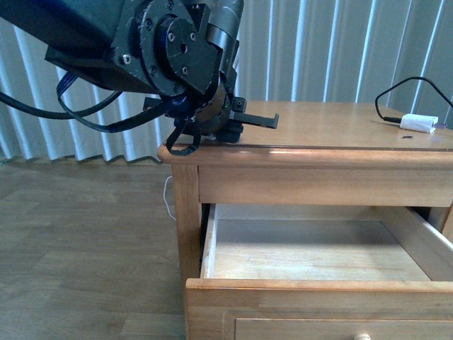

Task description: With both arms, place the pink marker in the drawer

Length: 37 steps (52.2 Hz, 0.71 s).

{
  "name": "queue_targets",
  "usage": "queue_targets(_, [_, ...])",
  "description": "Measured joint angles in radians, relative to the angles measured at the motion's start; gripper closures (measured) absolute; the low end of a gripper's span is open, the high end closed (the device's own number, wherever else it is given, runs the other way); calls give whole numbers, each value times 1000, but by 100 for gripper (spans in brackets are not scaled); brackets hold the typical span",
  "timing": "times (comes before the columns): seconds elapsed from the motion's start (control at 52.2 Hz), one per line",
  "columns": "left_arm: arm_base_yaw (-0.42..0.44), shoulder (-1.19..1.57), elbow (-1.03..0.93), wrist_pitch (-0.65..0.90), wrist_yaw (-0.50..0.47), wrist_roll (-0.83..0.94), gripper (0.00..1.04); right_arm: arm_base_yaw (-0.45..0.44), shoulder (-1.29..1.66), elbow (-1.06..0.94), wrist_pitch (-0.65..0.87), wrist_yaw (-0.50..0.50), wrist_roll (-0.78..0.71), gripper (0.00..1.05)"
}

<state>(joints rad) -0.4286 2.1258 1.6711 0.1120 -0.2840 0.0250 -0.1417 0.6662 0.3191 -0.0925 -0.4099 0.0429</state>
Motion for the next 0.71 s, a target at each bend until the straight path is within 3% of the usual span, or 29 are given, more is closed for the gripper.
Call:
queue_targets(0.211, [0, -129, -202, 153, 177, 47, 90, 0, 0, 0, 0, 0, 0, 9])
queue_targets(0.422, [-38, -369, -391, 175, 384, 132, 90, 0, 0, 0, 0, 0, 0, 9])
queue_targets(0.575, [-74, -442, -463, 158, 446, 192, 90, 0, 0, 0, 0, 0, 0, 9])
queue_targets(0.709, [-103, -419, -515, 159, 420, 235, 90, 0, 0, 0, 0, 0, 0, 9])
